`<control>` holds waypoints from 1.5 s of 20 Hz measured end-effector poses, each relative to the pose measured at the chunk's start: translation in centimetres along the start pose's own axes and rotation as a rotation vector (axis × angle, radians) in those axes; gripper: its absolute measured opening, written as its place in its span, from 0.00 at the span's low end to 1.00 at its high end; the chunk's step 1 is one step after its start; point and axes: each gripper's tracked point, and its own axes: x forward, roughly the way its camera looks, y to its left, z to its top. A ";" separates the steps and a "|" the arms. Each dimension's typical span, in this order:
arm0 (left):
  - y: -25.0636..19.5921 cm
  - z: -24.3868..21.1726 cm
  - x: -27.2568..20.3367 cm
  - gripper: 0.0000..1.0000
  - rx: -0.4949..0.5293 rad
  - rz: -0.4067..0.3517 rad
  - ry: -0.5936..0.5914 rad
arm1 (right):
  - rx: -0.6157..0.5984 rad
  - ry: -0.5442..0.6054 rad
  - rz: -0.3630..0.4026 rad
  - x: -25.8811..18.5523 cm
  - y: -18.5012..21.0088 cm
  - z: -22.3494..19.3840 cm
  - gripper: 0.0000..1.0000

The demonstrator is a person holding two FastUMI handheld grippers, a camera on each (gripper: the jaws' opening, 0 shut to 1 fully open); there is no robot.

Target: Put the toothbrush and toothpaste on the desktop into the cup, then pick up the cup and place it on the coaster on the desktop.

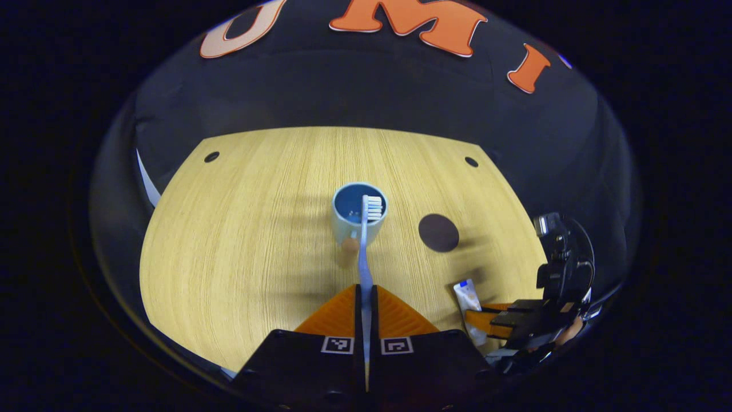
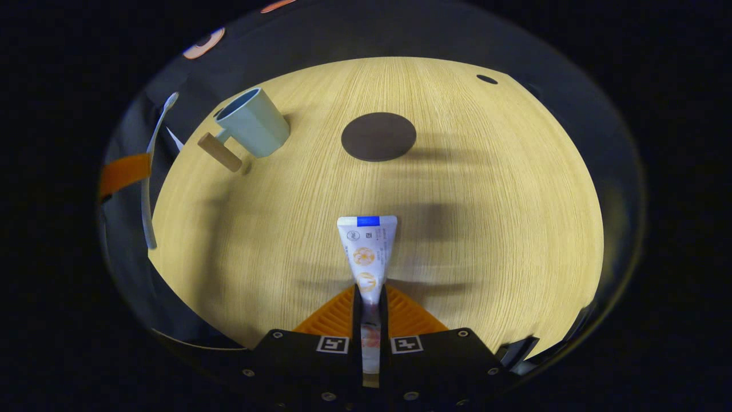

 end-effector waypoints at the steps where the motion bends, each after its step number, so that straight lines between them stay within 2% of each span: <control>1: 0.1 1.0 0.4 0.03 0.000 -0.005 -0.029 | 0.008 -0.009 0.006 -0.3 0.1 0.2 0.12; 8: 2.9 7.2 3.8 0.02 0.010 -0.044 -0.228 | 0.054 -0.075 0.013 -2.1 0.6 1.8 0.12; 12: 4.4 10.1 5.2 0.03 0.026 -0.035 -0.317 | 0.077 -0.116 0.014 -3.8 0.9 2.6 0.12; 13: 4.4 10.6 5.6 0.03 0.028 -0.042 -0.328 | 0.081 -0.131 0.008 -4.3 1.2 2.9 0.17; 14: 4.1 11.1 6.1 0.02 0.029 -0.053 -0.345 | 0.087 -0.143 0.004 -4.8 1.3 3.1 0.12; 15: 3.9 11.7 6.5 0.03 0.034 -0.066 -0.358 | 0.094 -0.157 0.000 -5.3 1.3 3.3 0.12; 17: 3.6 12.2 7.7 0.02 0.048 -0.087 -0.371 | 0.110 -0.180 -0.005 -6.3 1.7 4.0 0.12; 18: 3.5 12.3 8.4 0.03 0.052 -0.096 -0.369 | 0.115 -0.189 -0.008 -6.6 2.1 4.5 0.17; 19: 3.3 12.5 9.1 0.03 0.052 -0.108 -0.371 | 0.121 -0.197 -0.014 -6.9 2.2 4.6 0.17; 20: 3.3 12.6 9.7 0.03 0.050 -0.116 -0.372 | 0.126 -0.205 -0.020 -6.9 2.1 4.6 0.12; 25: 3.1 13.0 12.3 0.03 0.059 -0.142 -0.381 | 0.162 -0.229 -0.047 -7.1 2.1 5.0 0.12; 30: 2.9 11.5 14.0 0.02 0.098 -0.149 -0.381 | 0.167 -0.229 -0.056 -7.0 2.2 5.0 0.12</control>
